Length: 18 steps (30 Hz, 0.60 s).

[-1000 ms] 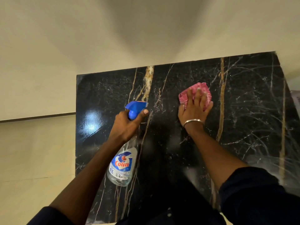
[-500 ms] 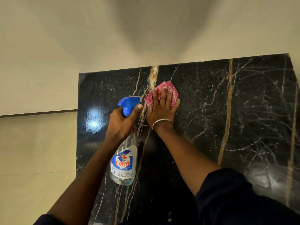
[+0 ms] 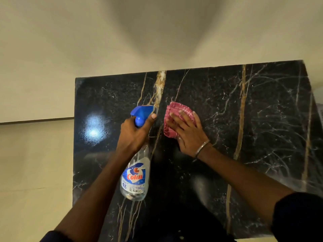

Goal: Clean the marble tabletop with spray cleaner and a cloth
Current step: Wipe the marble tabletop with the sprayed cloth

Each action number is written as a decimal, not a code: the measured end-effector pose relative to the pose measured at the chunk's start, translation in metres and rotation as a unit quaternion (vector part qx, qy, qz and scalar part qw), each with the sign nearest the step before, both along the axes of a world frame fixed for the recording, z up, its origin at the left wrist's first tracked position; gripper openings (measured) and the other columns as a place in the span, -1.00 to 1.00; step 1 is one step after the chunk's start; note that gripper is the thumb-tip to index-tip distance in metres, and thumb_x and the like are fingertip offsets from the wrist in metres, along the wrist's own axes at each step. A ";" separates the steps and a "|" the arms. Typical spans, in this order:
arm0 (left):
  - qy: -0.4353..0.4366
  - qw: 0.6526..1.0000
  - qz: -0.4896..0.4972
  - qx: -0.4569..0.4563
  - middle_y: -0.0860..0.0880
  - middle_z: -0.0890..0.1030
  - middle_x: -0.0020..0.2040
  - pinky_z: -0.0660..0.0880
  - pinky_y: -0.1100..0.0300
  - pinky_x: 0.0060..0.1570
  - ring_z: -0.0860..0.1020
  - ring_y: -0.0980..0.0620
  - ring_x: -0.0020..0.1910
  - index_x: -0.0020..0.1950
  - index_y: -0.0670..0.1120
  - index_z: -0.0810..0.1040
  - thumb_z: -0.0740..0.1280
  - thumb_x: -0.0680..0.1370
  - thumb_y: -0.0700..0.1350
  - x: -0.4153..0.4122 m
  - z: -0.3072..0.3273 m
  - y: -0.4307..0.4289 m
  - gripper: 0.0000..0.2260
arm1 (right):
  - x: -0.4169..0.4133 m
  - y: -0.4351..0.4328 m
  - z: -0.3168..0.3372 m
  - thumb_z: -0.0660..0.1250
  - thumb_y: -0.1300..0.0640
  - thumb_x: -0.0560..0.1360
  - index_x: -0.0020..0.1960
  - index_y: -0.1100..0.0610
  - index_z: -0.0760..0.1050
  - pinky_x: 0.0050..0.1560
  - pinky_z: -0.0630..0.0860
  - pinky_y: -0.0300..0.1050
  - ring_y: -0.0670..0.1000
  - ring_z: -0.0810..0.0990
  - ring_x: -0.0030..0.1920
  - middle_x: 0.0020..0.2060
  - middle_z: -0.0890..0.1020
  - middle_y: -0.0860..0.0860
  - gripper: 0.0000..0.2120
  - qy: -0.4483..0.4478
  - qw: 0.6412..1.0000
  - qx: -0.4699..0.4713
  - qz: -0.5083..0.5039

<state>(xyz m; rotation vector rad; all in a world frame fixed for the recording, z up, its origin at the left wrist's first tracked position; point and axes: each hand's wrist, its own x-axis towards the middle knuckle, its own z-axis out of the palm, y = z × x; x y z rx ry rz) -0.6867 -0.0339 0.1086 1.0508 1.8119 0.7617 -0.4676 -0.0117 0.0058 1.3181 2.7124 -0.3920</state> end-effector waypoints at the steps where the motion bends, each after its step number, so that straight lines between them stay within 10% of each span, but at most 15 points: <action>1: -0.001 1.000 0.001 -0.003 -0.27 0.58 -0.42 0.54 -0.14 -0.36 0.57 -0.28 -0.42 -0.30 -0.20 0.49 0.34 0.50 0.23 0.001 0.000 0.001 -0.52 | -0.003 0.015 0.000 0.16 -0.02 0.46 0.58 -0.09 0.08 0.48 -0.06 0.40 0.15 0.05 0.57 0.57 0.15 -0.02 -0.30 0.002 1.000 -0.002 0.001; 8: 0.007 1.000 0.002 0.001 -0.11 0.53 -0.47 0.48 0.04 -0.41 0.54 -0.12 -0.46 -0.33 -0.06 0.45 0.37 0.50 0.19 0.007 0.007 0.004 -0.62 | -0.040 0.137 0.002 0.12 -0.05 0.58 0.58 -0.17 0.01 0.49 -0.19 0.34 0.12 -0.07 0.58 0.59 0.04 -0.07 -0.40 -0.024 0.998 -0.025 -0.061; 18: 0.008 1.000 -0.018 -0.004 -0.20 0.60 -0.38 0.48 0.18 -0.39 0.55 0.01 -0.44 -0.26 -0.11 0.50 0.34 0.53 0.17 0.034 -0.001 0.011 -0.64 | 0.057 -0.005 0.004 0.20 0.01 0.44 0.56 -0.10 0.18 0.47 0.00 0.35 0.12 0.10 0.56 0.56 0.19 -0.03 -0.32 0.031 0.999 0.009 -0.028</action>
